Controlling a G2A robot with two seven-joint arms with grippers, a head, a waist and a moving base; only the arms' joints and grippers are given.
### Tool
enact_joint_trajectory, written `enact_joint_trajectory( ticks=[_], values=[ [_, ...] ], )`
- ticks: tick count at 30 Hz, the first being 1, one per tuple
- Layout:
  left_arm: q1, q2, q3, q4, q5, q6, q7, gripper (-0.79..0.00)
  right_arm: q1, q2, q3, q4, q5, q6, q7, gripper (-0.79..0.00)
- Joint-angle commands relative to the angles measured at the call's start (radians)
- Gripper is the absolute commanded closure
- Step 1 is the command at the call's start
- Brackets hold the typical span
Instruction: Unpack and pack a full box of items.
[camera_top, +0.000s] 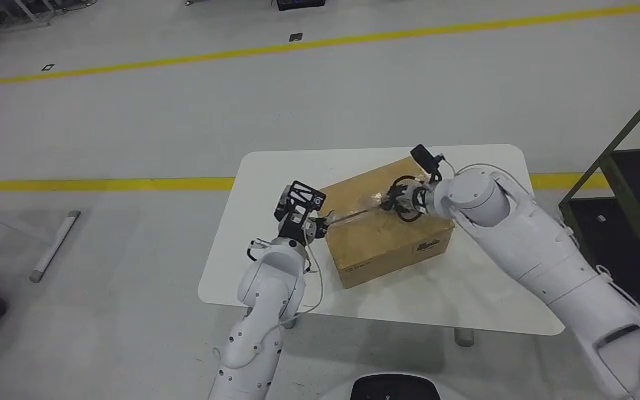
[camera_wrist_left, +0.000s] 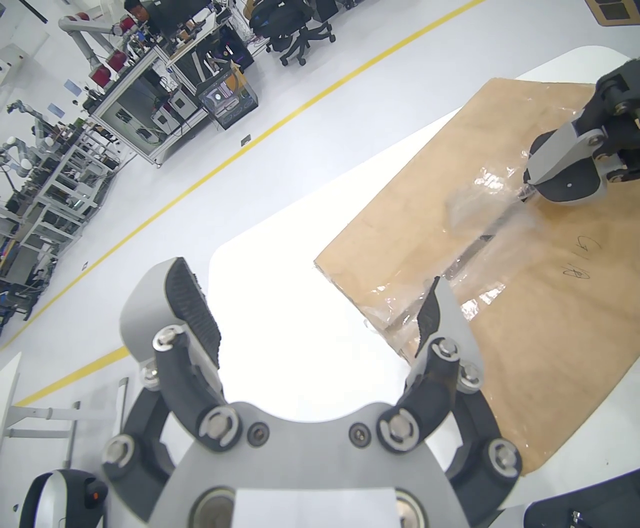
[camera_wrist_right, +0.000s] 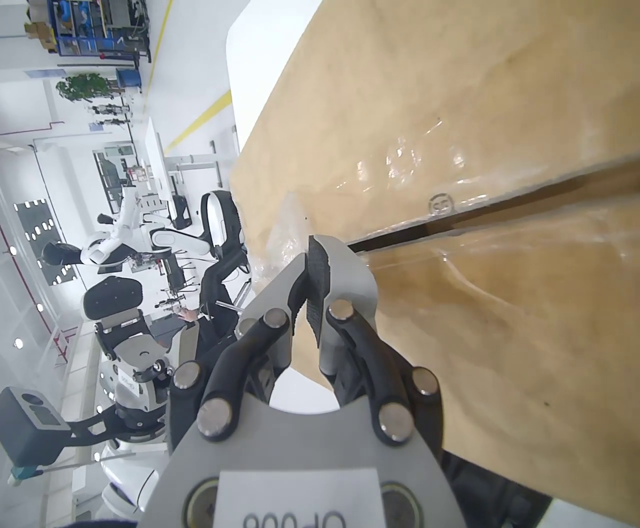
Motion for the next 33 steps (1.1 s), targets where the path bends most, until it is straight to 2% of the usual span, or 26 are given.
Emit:
enact_joint_trajectory(
  ticks=[1, 10, 17, 20, 26, 29, 33],
  values=[
    [0.002, 0.0, 0.0, 0.0, -0.001, 0.0, -0.001, -0.785, -0.018, 0.009, 0.023, -0.03, -0.017, 0.011, -0.01, 0.0],
    [0.017, 0.002, 0.004, -0.014, 0.002, -0.014, -0.001, -0.785, -0.152, 0.069, 0.203, -0.188, -0.07, 0.042, -0.037, 0.0],
    [0.027, 0.004, 0.005, -0.023, 0.004, -0.029, 0.001, -0.785, -0.28, 0.106, 0.364, -0.344, -0.038, -0.045, -0.019, 0.0],
    [0.028, 0.004, 0.011, -0.023, 0.006, -0.036, 0.004, -0.785, -0.292, 0.113, 0.374, -0.394, -0.068, -0.082, 0.005, 0.0],
    [0.022, 0.003, 0.021, -0.017, 0.003, -0.037, 0.005, -0.785, -0.248, 0.108, 0.337, -0.386, -0.117, -0.134, 0.01, 0.0],
    [0.019, 0.003, 0.021, -0.012, 0.003, -0.036, 0.007, -0.674, -0.238, 0.107, 0.322, -0.351, -0.151, -0.122, 0.001, 0.0],
    [0.016, 0.003, 0.017, -0.006, 0.003, -0.029, 0.007, -0.36, -0.242, 0.107, 0.311, -0.297, -0.179, -0.093, 0.005, 0.0]
  ],
)
